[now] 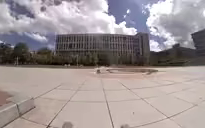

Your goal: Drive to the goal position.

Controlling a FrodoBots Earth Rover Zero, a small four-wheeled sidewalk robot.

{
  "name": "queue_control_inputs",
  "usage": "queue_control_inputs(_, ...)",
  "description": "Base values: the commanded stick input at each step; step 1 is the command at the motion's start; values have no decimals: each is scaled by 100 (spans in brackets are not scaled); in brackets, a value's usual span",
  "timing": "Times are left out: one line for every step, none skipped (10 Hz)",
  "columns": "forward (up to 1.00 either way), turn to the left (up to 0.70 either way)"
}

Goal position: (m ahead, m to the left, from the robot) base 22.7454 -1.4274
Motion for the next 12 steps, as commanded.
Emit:
queue_control_inputs(6, 0)
queue_control_inputs(6, 0)
queue_control_inputs(6, 0)
queue_control_inputs(6, 0)
queue_control_inputs(5, 0)
queue_control_inputs(5, 0)
queue_control_inputs(6, 0)
queue_control_inputs(6, 0)
queue_control_inputs(6, 0)
queue_control_inputs(6, 0)
queue_control_inputs(6, 0)
queue_control_inputs(6, 0)
